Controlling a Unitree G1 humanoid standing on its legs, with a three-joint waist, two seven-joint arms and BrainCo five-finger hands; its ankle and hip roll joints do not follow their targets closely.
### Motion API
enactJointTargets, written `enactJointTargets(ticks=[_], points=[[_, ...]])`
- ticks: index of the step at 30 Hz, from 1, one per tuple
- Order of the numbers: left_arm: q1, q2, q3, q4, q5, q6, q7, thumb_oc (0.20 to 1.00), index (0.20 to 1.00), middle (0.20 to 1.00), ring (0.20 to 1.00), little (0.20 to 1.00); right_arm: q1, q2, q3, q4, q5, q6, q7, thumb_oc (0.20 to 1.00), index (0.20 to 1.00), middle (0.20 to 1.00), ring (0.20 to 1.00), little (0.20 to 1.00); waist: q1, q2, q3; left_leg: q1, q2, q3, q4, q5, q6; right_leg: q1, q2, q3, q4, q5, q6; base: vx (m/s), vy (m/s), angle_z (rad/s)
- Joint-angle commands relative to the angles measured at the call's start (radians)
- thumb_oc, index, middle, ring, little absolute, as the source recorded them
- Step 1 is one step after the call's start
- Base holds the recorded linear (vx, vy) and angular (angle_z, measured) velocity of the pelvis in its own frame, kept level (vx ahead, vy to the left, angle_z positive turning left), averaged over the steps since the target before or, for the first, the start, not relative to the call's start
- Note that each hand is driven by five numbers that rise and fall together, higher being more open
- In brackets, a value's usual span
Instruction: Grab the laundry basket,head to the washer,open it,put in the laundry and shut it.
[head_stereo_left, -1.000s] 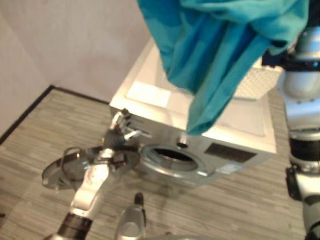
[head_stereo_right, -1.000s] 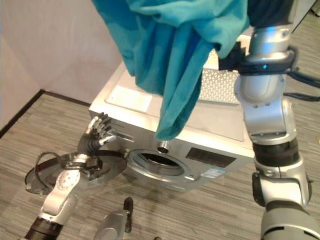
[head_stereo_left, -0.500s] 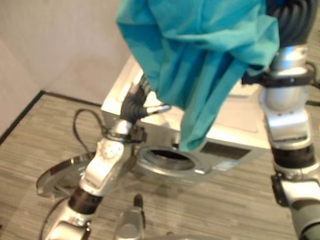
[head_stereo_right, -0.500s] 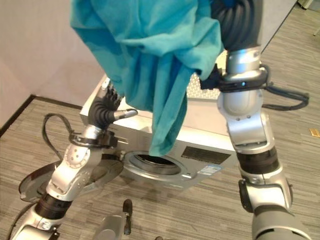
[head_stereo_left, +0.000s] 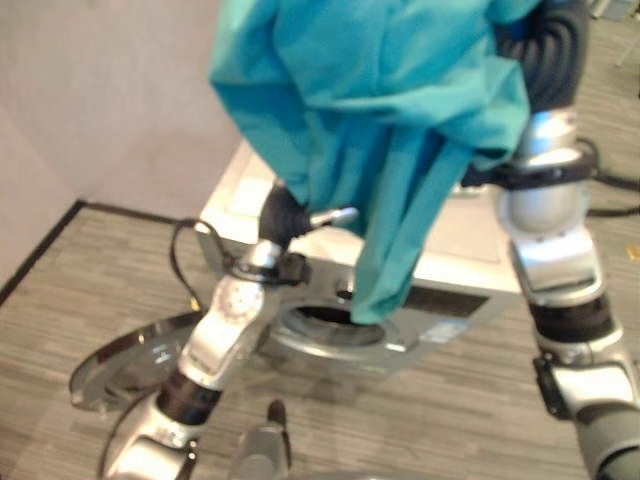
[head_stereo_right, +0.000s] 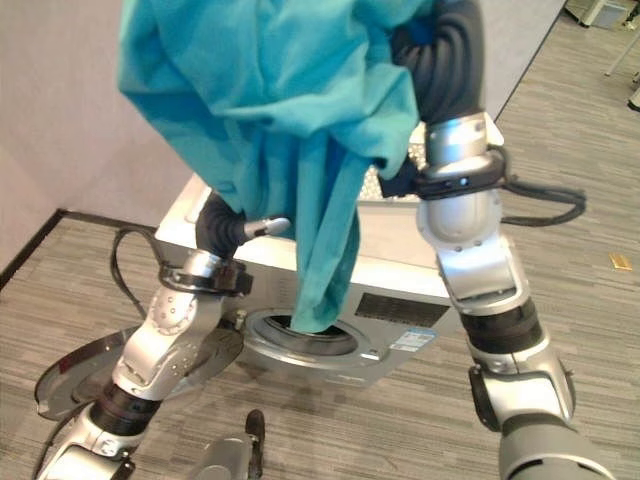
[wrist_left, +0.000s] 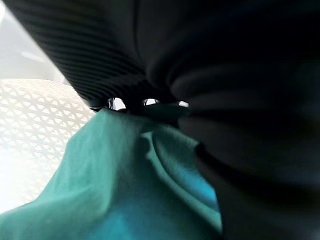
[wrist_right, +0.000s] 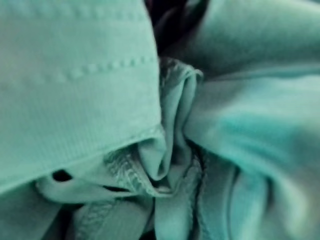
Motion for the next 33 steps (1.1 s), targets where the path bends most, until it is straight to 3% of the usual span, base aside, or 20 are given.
enactJointTargets(ticks=[1, 9, 14, 21, 31, 32, 33], points=[[-0.036, -0.033, -0.046, 0.06, -0.016, -0.036, 0.02, 1.0, 1.0, 1.0, 1.0, 1.0, 0.074, 0.053, -0.025, -0.036, 0.061, -0.025, 0.004, 0.2, 0.2, 0.2, 0.2, 0.2, 0.002, 0.034, -0.109, 0.054, 0.105, -0.056, -0.26, 0.233, -0.103, -0.016, 0.045, 0.014, 0.012, -0.008, 0.011, 0.03, 0.01, -0.07], [-0.119, -0.024, -0.056, 0.123, 0.046, -0.032, 0.037, 1.0, 1.0, 1.0, 1.0, 1.0, 0.109, 0.092, 0.017, -0.039, 0.102, -0.023, 0.034, 0.2, 0.2, 0.2, 0.2, 0.2, -0.005, 0.035, -0.111, 0.06, 0.106, -0.051, -0.267, 0.231, -0.102, -0.019, 0.043, 0.014, 0.015, -0.01, 0.014, 0.02, 0.005, -0.02], [-0.141, -0.035, -0.053, 0.162, -0.004, -0.058, 0.037, 1.0, 1.0, 1.0, 1.0, 1.0, 0.099, 0.112, 0.042, -0.024, 0.131, -0.037, 0.039, 0.2, 0.2, 0.2, 0.2, 0.2, -0.014, 0.033, -0.117, 0.067, 0.108, -0.041, -0.275, 0.23, -0.103, -0.017, 0.043, 0.016, 0.014, -0.01, 0.015, 0.03, 0.0, -0.01], [-0.149, -0.054, -0.091, 0.178, -0.103, -0.028, 0.03, 1.0, 1.0, 1.0, 1.0, 1.0, 0.084, 0.105, 0.045, -0.019, 0.142, -0.018, 0.033, 0.2, 0.2, 0.2, 0.2, 0.2, -0.017, 0.04, -0.12, 0.073, 0.104, -0.041, -0.282, 0.229, -0.1, -0.016, 0.042, 0.011, 0.011, -0.008, 0.018, 0.01, -0.001, 0.0], [-0.204, -0.06, -0.078, 0.167, -0.088, -0.046, 0.057, 1.0, 1.0, 1.0, 1.0, 1.0, 0.112, 0.129, 0.05, -0.023, 0.154, -0.019, 0.044, 0.2, 0.2, 0.2, 0.2, 0.2, -0.021, 0.042, -0.12, 0.082, 0.101, -0.036, -0.284, 0.224, -0.098, -0.01, 0.04, 0.004, 0.011, -0.012, 0.019, 0.01, -0.003, 0.0], [-0.216, -0.062, -0.078, 0.167, -0.09, -0.051, 0.061, 0.912, 0.912, 0.912, 0.912, 0.912, 0.115, 0.137, 0.052, -0.02, 0.157, -0.022, 0.043, 0.2, 0.2, 0.2, 0.2, 0.2, -0.023, 0.043, -0.121, 0.083, 0.101, -0.036, -0.284, 0.223, -0.098, -0.01, 0.04, 0.004, 0.011, -0.012, 0.019, 0.0, 0.0, 0.0], [-0.222, -0.063, -0.079, 0.167, -0.091, -0.053, 0.061, 0.762, 0.762, 0.762, 0.762, 0.762, 0.117, 0.14, 0.053, -0.019, 0.158, -0.023, 0.043, 0.2, 0.2, 0.2, 0.2, 0.2, -0.024, 0.043, -0.121, 0.083, 0.101, -0.035, -0.284, 0.223, -0.098, -0.01, 0.04, 0.004, 0.011, -0.013, 0.019, 0.0, 0.0, 0.0]])
